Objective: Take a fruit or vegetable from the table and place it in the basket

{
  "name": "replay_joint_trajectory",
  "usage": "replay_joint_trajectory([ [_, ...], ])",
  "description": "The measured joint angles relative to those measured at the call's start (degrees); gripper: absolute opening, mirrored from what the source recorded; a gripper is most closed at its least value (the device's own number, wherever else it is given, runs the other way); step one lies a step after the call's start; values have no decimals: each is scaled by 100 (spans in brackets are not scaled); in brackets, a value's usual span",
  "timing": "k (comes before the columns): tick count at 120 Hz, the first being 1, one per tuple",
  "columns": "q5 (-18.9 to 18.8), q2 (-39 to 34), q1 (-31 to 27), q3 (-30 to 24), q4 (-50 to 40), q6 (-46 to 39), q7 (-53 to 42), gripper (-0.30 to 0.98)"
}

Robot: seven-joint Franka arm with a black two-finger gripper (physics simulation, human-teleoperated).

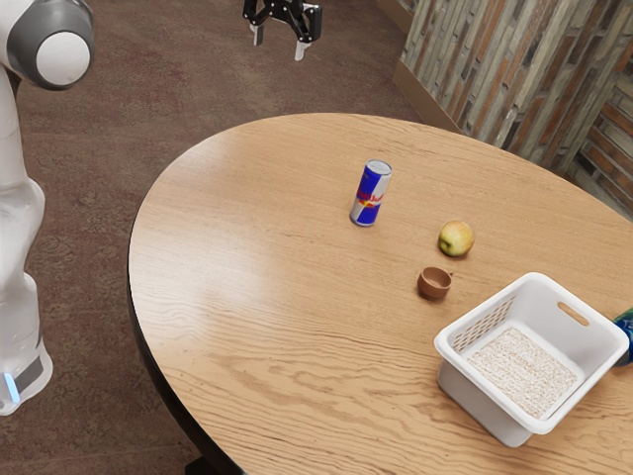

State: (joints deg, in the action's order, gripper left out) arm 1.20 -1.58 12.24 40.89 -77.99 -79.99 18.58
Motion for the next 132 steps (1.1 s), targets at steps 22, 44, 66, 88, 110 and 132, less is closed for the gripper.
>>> replay_joint_trajectory([
  [22, -14, 3, 17, -6, -2, -2, -2, 67],
  [44, -633, -27, -520, -767, 1038, 230, 138, 67],
  [66, -421, 1836, -378, -1783, 1645, -991, 40, 67],
  [88, 719, 2985, -677, -2189, 1682, -2570, -682, 66],
  [110, 983, 3251, -848, -2976, 1665, -3969, -1236, 66],
  [132, -87, 3533, -3185, -5773, 1569, -4061, -1737, 66],
])
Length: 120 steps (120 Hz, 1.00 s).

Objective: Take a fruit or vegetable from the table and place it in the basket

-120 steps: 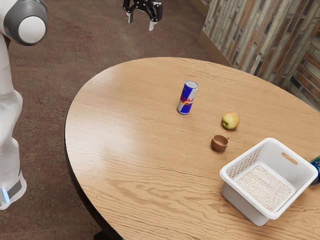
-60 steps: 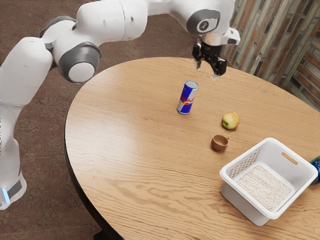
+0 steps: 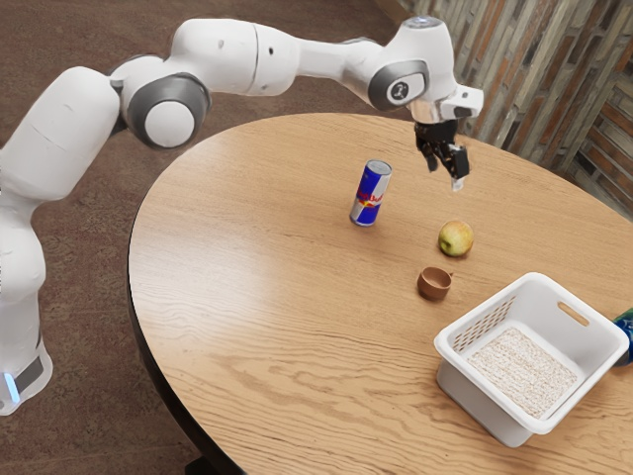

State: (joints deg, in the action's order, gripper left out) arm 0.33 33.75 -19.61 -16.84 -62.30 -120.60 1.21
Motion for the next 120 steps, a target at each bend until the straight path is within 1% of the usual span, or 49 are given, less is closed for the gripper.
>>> replay_joint_trajectory([
  [5, -176, 165, -44, -88, -20, -1, -97, 66],
  [14, -365, 279, 151, 195, -267, 4, -249, 66],
  [22, -468, 285, 410, 350, -350, 50, -359, 66],
  [33, -547, 214, 598, 401, -260, 105, -491, 66],
  [49, -589, 275, 665, 390, -129, 5, -626, 66],
  [66, -605, 304, 759, 409, -125, -626, -704, 66],
  [88, -605, 909, 781, 421, -91, -1405, -765, 66],
  [120, -591, 1155, 901, 658, -113, -2006, -825, 66],
])
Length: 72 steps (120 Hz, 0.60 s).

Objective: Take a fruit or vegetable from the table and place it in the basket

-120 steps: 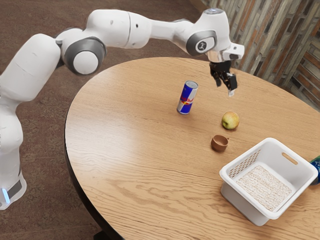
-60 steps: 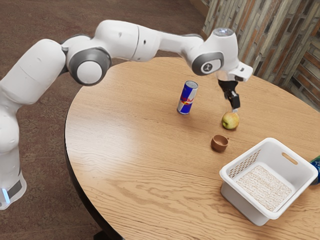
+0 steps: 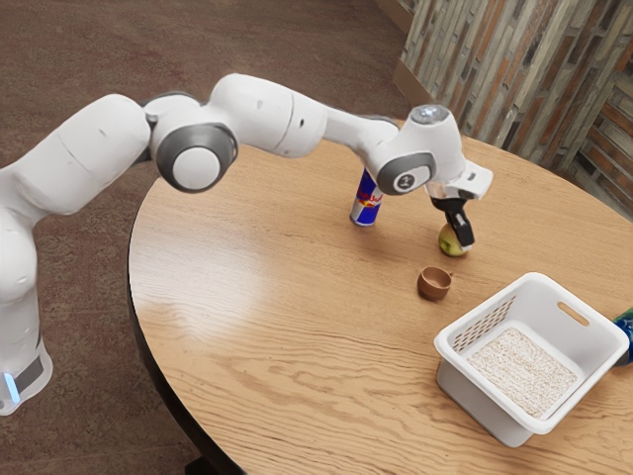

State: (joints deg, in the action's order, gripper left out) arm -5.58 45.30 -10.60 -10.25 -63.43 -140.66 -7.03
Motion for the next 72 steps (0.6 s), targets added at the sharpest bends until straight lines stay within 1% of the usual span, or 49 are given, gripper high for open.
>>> replay_joint_trajectory([
  [27, 25, 76, 7, 90, -13, -161, -27, 63],
  [35, 28, 114, 6, 97, -15, -184, -10, 57],
  [45, 4, 88, 19, 149, 4, -175, 40, 47],
  [53, -39, -29, 79, 247, 41, -43, 91, 43],
  [60, -75, -187, 103, 294, 51, 144, 137, 43],
  [72, -118, -790, 197, 443, 55, 842, 203, 42],
])
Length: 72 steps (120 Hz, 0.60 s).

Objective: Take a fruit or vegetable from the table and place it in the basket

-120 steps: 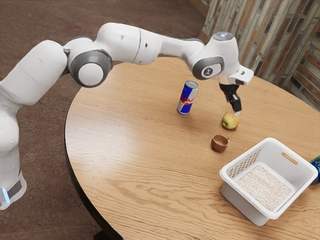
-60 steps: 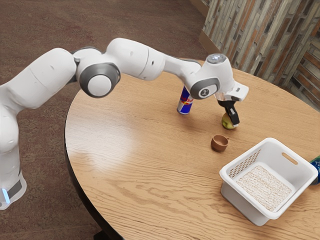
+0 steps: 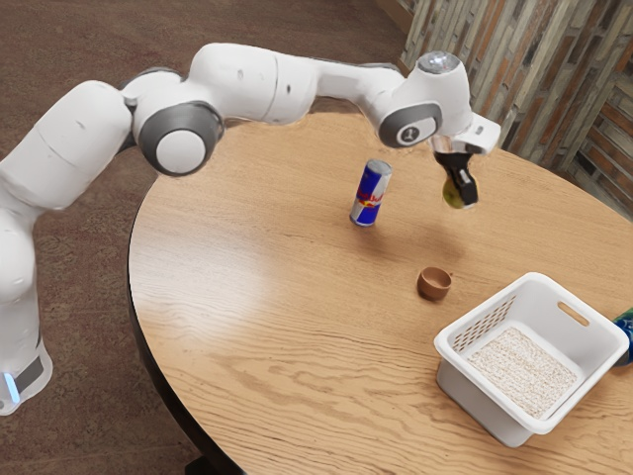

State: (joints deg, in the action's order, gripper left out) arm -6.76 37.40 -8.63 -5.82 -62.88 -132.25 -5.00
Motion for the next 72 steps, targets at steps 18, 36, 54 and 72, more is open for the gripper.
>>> replay_joint_trajectory([
  [18, -7, -1149, 464, 187, 20, 1513, 44, 42],
  [36, -632, -1497, 1671, 194, 716, 2969, 65, 43],
  [54, -1176, -1492, 2789, 181, 767, 3758, 189, 42],
  [72, -1315, -1383, 2964, 167, 735, 3776, 394, 42],
])
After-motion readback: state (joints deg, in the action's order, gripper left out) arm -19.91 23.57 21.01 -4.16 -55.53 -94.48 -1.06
